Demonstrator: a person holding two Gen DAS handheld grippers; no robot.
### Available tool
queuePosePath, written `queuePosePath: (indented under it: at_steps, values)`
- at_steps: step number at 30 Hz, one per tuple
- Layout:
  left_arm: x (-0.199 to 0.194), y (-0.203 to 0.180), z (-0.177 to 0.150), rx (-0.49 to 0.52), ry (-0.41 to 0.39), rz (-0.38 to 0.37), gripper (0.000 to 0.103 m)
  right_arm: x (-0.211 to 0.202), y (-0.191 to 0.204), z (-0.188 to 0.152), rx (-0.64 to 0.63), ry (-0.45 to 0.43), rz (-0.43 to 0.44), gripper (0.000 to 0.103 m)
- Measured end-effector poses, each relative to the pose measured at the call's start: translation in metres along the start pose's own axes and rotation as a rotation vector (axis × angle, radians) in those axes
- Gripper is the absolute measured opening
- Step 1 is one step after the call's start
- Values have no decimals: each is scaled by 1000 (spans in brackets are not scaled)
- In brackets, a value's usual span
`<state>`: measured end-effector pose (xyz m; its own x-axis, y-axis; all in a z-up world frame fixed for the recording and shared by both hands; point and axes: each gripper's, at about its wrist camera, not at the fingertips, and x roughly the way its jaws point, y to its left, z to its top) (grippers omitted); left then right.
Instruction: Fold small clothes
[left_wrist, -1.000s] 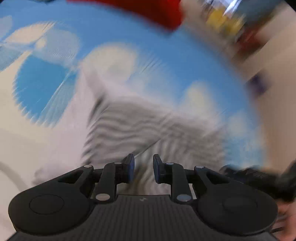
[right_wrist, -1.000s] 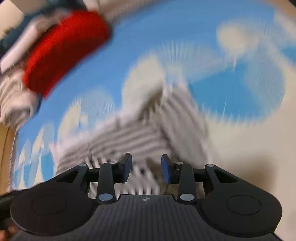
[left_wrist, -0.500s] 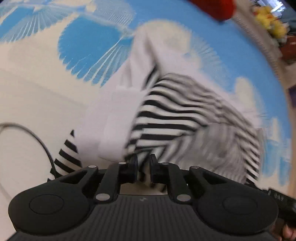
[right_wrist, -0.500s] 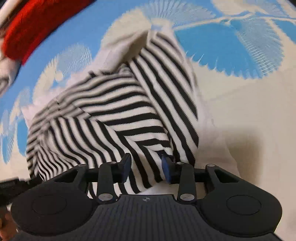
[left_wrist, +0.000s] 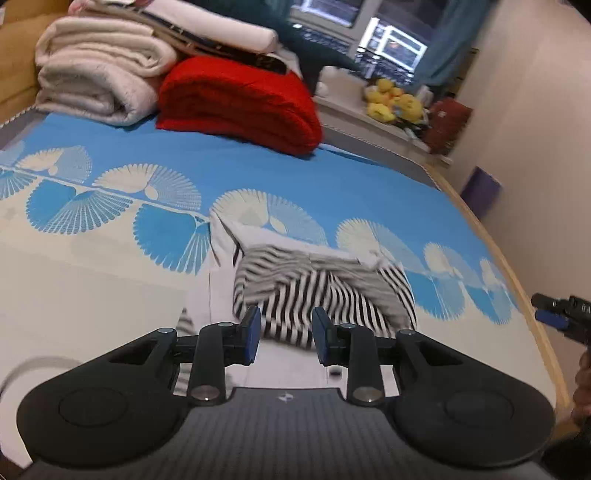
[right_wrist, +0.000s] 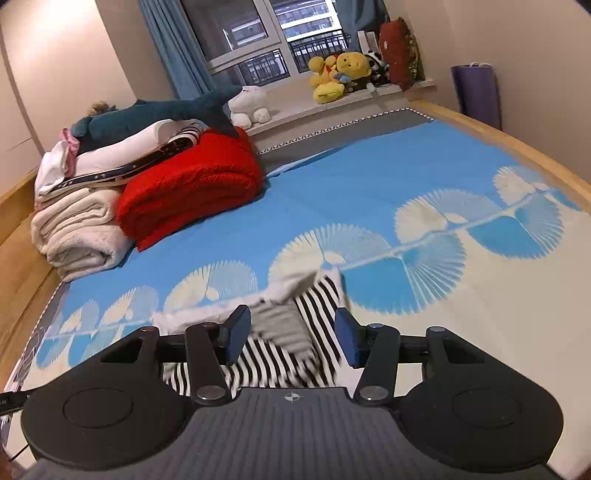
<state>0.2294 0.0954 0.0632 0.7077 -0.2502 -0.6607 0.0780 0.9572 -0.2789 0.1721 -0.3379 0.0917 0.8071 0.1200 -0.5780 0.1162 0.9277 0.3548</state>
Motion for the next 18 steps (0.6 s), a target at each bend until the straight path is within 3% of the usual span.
queuePosePath:
  at_steps: [5, 7, 10, 13, 15, 17, 18]
  values:
    - [-14, 11, -78, 46, 41, 35, 33, -29, -32, -68, 41, 52, -27, 53]
    - [-11, 13, -91, 21, 88, 56, 32, -33, -41, -87, 64, 110, -58, 52]
    - [-12, 12, -99, 28, 122, 67, 34, -39, -50, -108, 39, 123, -45, 50]
    - [-6, 21, -108, 38, 114, 70, 44, -32, -56, -129, -14, 143, -99, 50]
    - [6, 40, -121, -27, 121, 81, 47, -19, -62, -142, 2, 197, -105, 50]
    - [30, 54, -123, -124, 230, 158, 48, -6, -63, -151, 0, 254, -116, 50]
    - [36, 59, -123, -166, 240, 159, 54, 0, -60, -154, -21, 279, -115, 51]
